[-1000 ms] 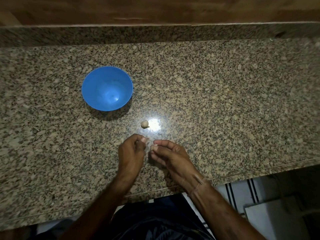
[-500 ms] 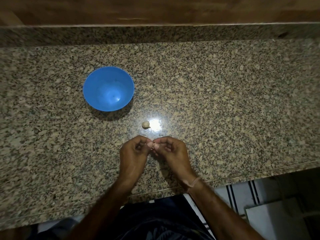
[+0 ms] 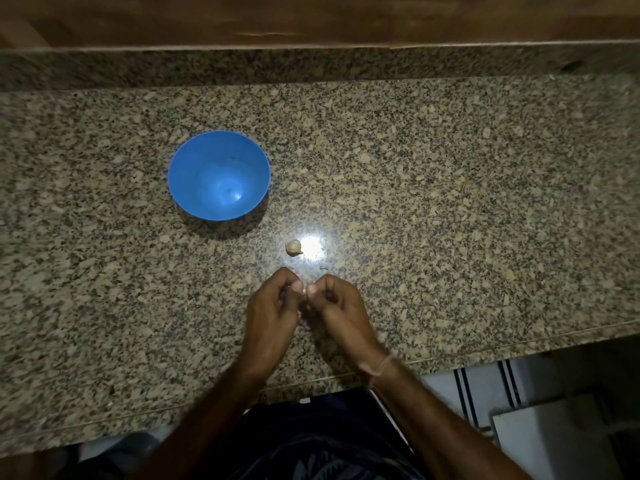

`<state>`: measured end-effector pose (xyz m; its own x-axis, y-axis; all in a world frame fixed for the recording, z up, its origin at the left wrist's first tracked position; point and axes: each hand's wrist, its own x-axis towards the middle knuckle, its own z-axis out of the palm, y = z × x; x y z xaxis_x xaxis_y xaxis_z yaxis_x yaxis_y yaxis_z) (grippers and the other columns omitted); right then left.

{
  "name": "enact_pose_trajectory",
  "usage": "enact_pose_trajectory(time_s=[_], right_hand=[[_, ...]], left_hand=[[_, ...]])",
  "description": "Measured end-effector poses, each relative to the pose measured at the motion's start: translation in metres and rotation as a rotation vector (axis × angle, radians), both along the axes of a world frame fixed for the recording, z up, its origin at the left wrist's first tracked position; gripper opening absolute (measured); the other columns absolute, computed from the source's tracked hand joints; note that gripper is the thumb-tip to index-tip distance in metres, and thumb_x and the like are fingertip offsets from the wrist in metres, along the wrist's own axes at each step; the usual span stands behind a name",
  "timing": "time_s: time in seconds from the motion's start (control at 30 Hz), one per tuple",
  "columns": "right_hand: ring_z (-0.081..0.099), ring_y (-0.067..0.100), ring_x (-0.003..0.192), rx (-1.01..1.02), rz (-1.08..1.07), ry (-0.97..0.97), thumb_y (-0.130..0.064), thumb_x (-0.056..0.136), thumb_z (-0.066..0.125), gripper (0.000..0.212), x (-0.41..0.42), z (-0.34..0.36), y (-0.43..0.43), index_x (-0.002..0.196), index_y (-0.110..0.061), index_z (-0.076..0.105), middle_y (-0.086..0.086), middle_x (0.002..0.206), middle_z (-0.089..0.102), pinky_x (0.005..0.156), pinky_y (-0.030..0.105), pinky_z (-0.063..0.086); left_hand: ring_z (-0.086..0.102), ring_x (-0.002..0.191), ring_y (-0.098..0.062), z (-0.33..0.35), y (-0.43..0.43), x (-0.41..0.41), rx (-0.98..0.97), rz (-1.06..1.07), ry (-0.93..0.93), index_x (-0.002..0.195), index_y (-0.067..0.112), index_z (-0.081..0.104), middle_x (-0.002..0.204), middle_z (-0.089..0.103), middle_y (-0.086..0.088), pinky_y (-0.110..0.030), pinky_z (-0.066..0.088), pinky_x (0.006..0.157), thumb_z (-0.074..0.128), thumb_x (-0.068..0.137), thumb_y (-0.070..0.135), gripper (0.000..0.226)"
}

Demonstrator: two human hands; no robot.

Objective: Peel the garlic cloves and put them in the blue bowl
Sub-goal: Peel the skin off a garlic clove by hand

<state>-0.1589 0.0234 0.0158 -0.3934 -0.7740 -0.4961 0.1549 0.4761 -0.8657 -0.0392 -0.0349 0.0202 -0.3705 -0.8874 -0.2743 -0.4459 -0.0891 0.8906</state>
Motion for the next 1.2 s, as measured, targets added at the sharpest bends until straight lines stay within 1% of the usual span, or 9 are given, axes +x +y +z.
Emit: enact_pose_trajectory(time_s=[0.17, 0.33, 0.5, 0.67, 0.73, 0.8, 0.87, 1.0, 1.2], right_hand=[[0.044, 0.012, 0.063, -0.034, 0.216, 0.418, -0.022, 0.107, 0.058, 0.036, -0.002, 0.005, -0.003, 0.075, -0.007, 0.053, 0.006, 0.065, 0.048, 0.057, 0.031, 0.037], [0.044, 0.014, 0.058, 0.062, 0.038, 0.109, -0.020, 0.107, 0.057, 0.035, 0.004, 0.008, -0.009, 0.073, -0.011, 0.053, 0.003, 0.063, 0.052, 0.055, 0.034, 0.036], [0.033, 0.013, 0.054, 0.164, 0.270, 0.184, -0.015, 0.105, 0.050, 0.037, 0.000, 0.009, -0.014, 0.068, -0.017, 0.051, 0.000, 0.059, 0.041, 0.055, 0.032, 0.021], [0.041, 0.014, 0.057, 0.127, 0.278, 0.179, -0.017, 0.106, 0.055, 0.039, -0.007, 0.004, -0.009, 0.068, -0.011, 0.053, 0.000, 0.061, 0.045, 0.054, 0.029, 0.034], [0.034, 0.010, 0.047, 0.153, 0.346, 0.204, -0.017, 0.106, 0.049, 0.041, -0.011, 0.004, -0.010, 0.065, -0.016, 0.050, -0.004, 0.055, 0.041, 0.047, 0.024, 0.026], [0.031, 0.007, 0.044, 0.225, 0.300, -0.126, -0.017, 0.106, 0.046, 0.039, -0.012, 0.011, -0.015, 0.067, -0.019, 0.050, -0.006, 0.054, 0.040, 0.044, 0.019, 0.023], [0.033, 0.008, 0.046, 0.265, 0.243, -0.151, -0.017, 0.106, 0.047, 0.040, -0.010, 0.013, -0.020, 0.067, -0.017, 0.051, -0.004, 0.056, 0.040, 0.046, 0.021, 0.025], [0.049, 0.019, 0.056, 0.104, 0.182, 0.368, -0.018, 0.106, 0.054, 0.035, -0.008, -0.004, -0.008, 0.072, -0.009, 0.056, 0.010, 0.062, 0.055, 0.055, 0.036, 0.038], [0.031, 0.010, 0.049, 0.373, -0.030, -0.568, -0.015, 0.105, 0.046, 0.037, -0.006, 0.005, -0.019, 0.068, -0.017, 0.052, -0.003, 0.056, 0.040, 0.045, 0.022, 0.026]], left_hand=[[0.046, 0.066, -0.012, -0.004, 0.007, -0.004, -0.009, -0.028, -0.015, 0.081, 0.022, 0.044, 0.072, 0.051, 0.004, -0.034, 0.036, 0.060, 0.038, 0.113, 0.029, 0.033], [0.052, 0.068, -0.018, -0.005, -0.005, -0.006, 0.107, -0.046, -0.076, 0.084, 0.015, 0.054, 0.076, 0.057, -0.004, -0.031, 0.040, 0.060, 0.038, 0.112, 0.026, 0.033], [0.046, 0.061, -0.006, 0.000, -0.003, -0.002, -0.020, 0.004, -0.102, 0.080, 0.019, 0.043, 0.070, 0.050, 0.006, -0.018, 0.032, 0.056, 0.041, 0.110, 0.023, 0.030], [0.042, 0.050, -0.013, -0.002, -0.011, -0.005, 0.271, -0.014, -0.060, 0.074, 0.017, 0.051, 0.062, 0.048, 0.000, -0.029, 0.030, 0.051, 0.043, 0.111, 0.029, 0.039], [0.047, 0.061, -0.014, -0.006, -0.007, -0.001, -0.083, -0.097, -0.175, 0.079, 0.019, 0.047, 0.072, 0.051, 0.003, -0.023, 0.031, 0.055, 0.045, 0.110, 0.024, 0.032], [0.045, 0.067, -0.014, -0.009, -0.008, 0.005, -0.350, -0.189, -0.239, 0.082, 0.026, 0.040, 0.076, 0.046, 0.007, -0.017, 0.028, 0.057, 0.046, 0.110, 0.022, 0.029], [0.048, 0.063, -0.019, -0.010, -0.009, 0.005, -0.227, -0.153, -0.149, 0.078, 0.022, 0.044, 0.070, 0.050, 0.005, -0.023, 0.032, 0.055, 0.047, 0.110, 0.023, 0.032], [0.035, 0.049, -0.017, -0.002, -0.012, -0.003, 0.571, 0.091, 0.138, 0.065, 0.021, 0.051, 0.054, 0.044, 0.002, -0.027, 0.026, 0.047, 0.048, 0.108, 0.025, 0.044], [0.054, 0.062, -0.012, -0.008, -0.001, 0.006, -0.168, -0.108, -0.199, 0.075, 0.020, 0.054, 0.067, 0.055, 0.003, -0.028, 0.039, 0.057, 0.050, 0.109, 0.027, 0.035]])
